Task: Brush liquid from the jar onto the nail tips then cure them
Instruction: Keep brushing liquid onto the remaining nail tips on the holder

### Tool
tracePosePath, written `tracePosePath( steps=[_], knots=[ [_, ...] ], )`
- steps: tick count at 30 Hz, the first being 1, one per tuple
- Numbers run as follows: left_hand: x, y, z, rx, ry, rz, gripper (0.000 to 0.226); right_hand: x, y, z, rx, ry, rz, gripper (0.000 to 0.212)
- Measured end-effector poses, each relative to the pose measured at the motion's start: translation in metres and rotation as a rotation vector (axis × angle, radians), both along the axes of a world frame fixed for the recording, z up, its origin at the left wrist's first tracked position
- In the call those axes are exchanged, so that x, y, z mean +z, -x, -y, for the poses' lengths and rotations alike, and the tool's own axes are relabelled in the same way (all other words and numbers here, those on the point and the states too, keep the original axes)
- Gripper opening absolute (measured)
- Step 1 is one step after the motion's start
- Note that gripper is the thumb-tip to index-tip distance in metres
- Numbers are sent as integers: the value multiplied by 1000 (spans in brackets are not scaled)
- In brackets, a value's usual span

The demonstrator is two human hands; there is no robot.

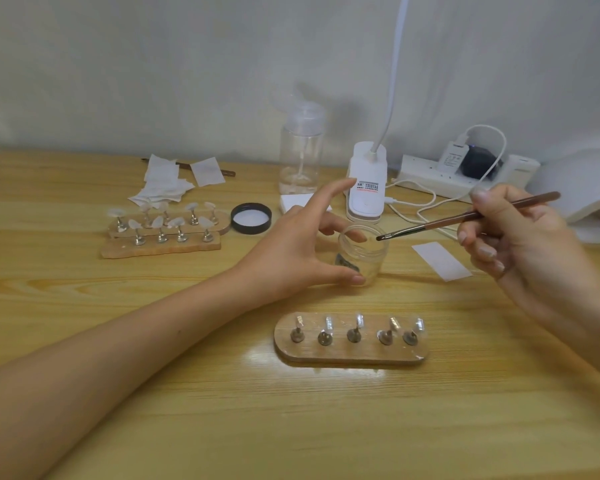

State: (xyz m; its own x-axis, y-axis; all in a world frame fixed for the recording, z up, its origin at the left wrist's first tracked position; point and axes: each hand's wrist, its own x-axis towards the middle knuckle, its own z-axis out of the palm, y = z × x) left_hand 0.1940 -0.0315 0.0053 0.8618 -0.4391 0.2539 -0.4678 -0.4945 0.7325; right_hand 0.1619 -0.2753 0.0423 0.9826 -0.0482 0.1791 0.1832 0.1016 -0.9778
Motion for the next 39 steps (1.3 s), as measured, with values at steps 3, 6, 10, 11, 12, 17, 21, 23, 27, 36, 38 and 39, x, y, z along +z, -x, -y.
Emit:
tracePosePath(
  steps=[3, 6, 10, 11, 12, 17, 21, 23, 27, 36, 38, 39],
  knots=[
    [0, 1, 0, 5, 1, 5, 108, 2, 0, 1, -9, 4, -19, 22],
    [0, 1, 0, 11, -6, 12, 107, 4, -1, 3, -8, 7, -41, 22],
    [0, 2, 0, 21, -21, 38, 106, 7, -1, 5, -11, 36, -51, 21],
    [0, 2, 0, 23, -25, 43, 106, 7, -1, 6, -12, 51, -47, 21],
    [0, 2, 0, 25, -30, 46, 106, 8, -1, 8, -10, 62, -36, 22],
    [1, 3, 0, 29, -57, 68, 105, 12, 3, 13, 62, 131, 213, 20],
    [2, 5, 0, 36, -87, 83, 105, 6, 14, 7, 129, 348, 355, 28],
    [2, 5, 0, 32, -95, 87, 104, 3, 19, 6, 119, 371, 348, 37],
    [0, 5, 0, 31, -88, 86, 104, 5, 24, 10, 102, 398, 343, 46],
    [-2, 4, -4, -2, 23, -22, 113, 19, 22, -8, 80, 455, 558, 13],
    [0, 5, -5, 1, 68, -52, 111, 20, 20, -23, 115, 634, 592, 10],
    [0, 5, -7, 6, 90, -71, 110, 19, 18, -31, 122, 743, 601, 13]
  ],
)
